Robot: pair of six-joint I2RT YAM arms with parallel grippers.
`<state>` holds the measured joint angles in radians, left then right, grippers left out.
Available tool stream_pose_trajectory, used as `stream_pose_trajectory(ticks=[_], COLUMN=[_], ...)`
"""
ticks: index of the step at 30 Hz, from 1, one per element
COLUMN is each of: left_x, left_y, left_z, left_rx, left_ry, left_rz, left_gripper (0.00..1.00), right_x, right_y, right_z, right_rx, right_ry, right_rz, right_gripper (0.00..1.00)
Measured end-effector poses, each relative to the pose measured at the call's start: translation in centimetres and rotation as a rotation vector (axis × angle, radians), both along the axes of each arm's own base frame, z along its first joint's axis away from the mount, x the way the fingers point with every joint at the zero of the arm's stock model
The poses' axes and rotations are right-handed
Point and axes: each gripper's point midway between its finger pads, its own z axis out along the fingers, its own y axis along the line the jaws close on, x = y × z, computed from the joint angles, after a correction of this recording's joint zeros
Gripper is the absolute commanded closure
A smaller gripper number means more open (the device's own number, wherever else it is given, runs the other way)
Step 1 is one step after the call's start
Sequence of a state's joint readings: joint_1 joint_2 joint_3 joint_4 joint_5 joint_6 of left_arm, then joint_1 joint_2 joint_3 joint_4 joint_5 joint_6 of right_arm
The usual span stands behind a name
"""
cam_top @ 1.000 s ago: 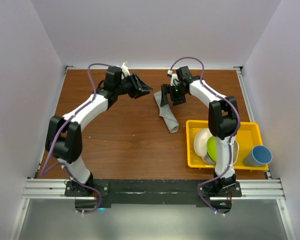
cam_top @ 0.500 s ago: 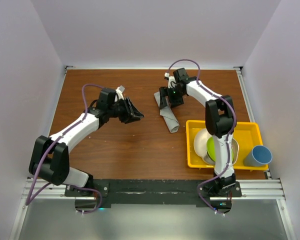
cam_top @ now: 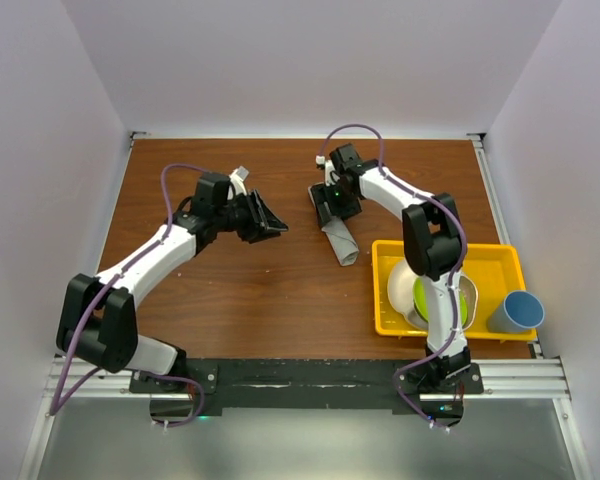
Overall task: Fold the napkin, place the utensils inside, and roll it up
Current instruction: Roll the napkin with the utensil
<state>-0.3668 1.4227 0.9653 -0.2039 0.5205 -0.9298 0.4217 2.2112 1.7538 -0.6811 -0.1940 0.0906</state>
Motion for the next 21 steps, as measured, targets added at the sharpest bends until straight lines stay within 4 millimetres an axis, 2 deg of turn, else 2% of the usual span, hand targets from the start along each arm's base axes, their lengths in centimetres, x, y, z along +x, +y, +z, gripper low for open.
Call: stream_pose_trajectory(ticks=[2,11,21], left_x=[0.0,0.5,0.4], left_y=[0.1,1.5,1.6], left_z=[0.1,1.4,2.6], left_rx=[-0.002,-0.021,-0.053], left_ry=[-0.002,-0.027,-0.055], left_rz=[0.003,0.026,0.014], left_gripper=[0.59,0.59,0.59], right_x=[0.0,0.5,0.7], right_y=[-0.1,-0.7,-1.3], right_z=[-0.1,-0.6,-0.7], right_rx=[-0.038,-0.174,-0.19], right_ry=[-0.018,-0.053,-0.012], right_rz=[0.001,-0.079,-0.368], right_gripper=[0.33,0.57,0.59])
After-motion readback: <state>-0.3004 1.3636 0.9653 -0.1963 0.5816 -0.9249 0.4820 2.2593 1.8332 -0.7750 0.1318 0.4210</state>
